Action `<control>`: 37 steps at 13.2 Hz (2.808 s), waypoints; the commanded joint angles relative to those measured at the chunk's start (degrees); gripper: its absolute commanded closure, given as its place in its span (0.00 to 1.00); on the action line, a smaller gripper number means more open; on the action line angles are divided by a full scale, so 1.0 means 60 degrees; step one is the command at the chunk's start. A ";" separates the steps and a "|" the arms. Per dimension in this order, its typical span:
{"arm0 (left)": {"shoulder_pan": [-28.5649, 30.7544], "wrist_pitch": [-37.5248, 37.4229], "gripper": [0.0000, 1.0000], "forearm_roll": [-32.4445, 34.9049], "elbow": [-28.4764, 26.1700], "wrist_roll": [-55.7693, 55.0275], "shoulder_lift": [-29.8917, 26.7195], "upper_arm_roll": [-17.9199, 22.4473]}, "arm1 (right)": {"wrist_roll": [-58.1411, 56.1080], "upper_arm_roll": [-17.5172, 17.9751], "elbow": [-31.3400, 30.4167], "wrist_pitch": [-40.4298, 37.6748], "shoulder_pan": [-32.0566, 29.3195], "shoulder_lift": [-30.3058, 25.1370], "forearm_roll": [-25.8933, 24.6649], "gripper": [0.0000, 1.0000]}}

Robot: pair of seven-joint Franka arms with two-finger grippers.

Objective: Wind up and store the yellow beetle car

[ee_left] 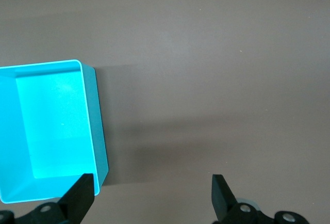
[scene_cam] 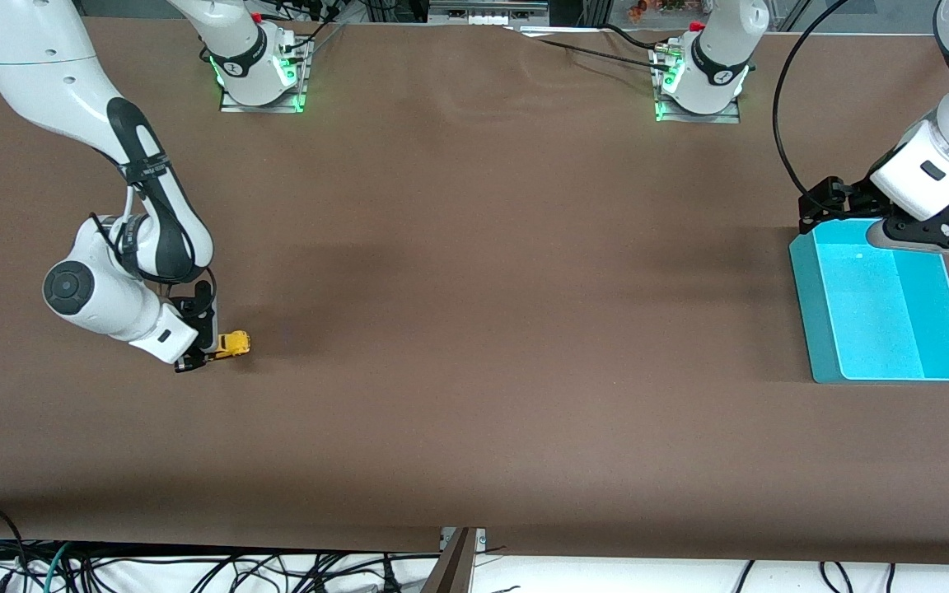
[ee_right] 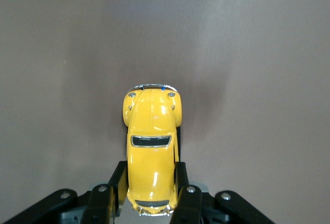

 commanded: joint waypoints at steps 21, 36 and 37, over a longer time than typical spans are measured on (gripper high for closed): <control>0.0127 -0.0430 0.00 -0.0047 0.0334 0.0073 0.0212 -0.0061 | -0.1451 0.0367 0.1839 -0.1480 -0.2198 -0.0094 0.0664 0.00; 0.0141 -0.0474 0.00 -0.0090 0.0451 0.0145 0.0271 -0.0075 | 1.0913 0.2154 0.4096 -0.5452 -0.1905 -0.1954 -0.0007 0.00; 0.0141 -0.0474 0.00 -0.0090 0.0451 0.0145 0.0286 -0.0075 | 1.0986 0.2155 0.4405 -0.5905 -0.1774 -0.1954 -0.0155 0.00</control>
